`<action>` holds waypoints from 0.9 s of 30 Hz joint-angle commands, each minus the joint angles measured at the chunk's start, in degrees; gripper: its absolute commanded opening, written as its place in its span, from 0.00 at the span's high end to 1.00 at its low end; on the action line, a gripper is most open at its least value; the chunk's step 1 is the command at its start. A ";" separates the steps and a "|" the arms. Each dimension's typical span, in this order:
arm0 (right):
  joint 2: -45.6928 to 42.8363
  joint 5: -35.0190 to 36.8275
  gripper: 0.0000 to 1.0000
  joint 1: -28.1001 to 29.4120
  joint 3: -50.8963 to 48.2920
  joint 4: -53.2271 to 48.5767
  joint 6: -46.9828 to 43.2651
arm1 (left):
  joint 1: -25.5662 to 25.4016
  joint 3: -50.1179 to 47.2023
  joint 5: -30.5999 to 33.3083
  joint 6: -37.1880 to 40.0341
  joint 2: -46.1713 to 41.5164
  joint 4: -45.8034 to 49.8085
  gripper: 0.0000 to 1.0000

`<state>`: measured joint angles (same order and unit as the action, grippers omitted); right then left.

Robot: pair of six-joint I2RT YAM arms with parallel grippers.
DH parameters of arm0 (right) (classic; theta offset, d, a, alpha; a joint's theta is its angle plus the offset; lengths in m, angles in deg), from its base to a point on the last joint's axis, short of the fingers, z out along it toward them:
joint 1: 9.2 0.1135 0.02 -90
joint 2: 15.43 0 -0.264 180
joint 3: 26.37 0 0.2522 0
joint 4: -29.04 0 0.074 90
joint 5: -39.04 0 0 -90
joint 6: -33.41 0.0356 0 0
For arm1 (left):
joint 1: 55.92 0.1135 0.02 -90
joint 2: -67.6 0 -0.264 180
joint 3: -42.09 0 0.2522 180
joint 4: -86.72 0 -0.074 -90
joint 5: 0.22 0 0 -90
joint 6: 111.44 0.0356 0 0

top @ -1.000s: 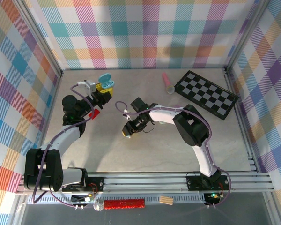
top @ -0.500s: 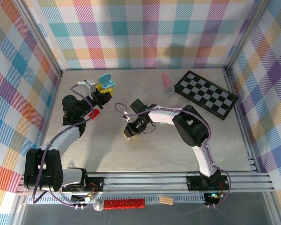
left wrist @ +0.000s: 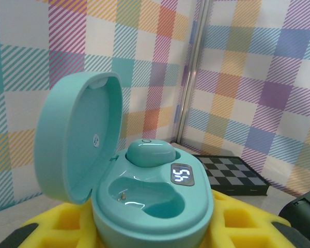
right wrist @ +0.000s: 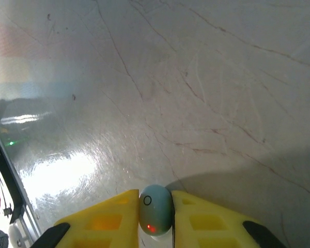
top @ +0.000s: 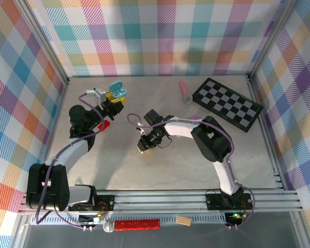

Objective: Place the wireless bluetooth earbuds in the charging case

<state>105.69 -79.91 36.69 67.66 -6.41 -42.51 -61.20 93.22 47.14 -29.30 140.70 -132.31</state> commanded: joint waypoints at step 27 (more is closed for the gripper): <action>-40.94 11.28 0.80 -9.33 -1.07 -6.08 2.06 | -27.33 -1.84 22.33 19.25 11.86 -10.49 0.65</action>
<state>65.91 -69.25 27.03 64.31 -11.02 -40.36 -86.62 88.98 66.12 -12.53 151.13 -138.65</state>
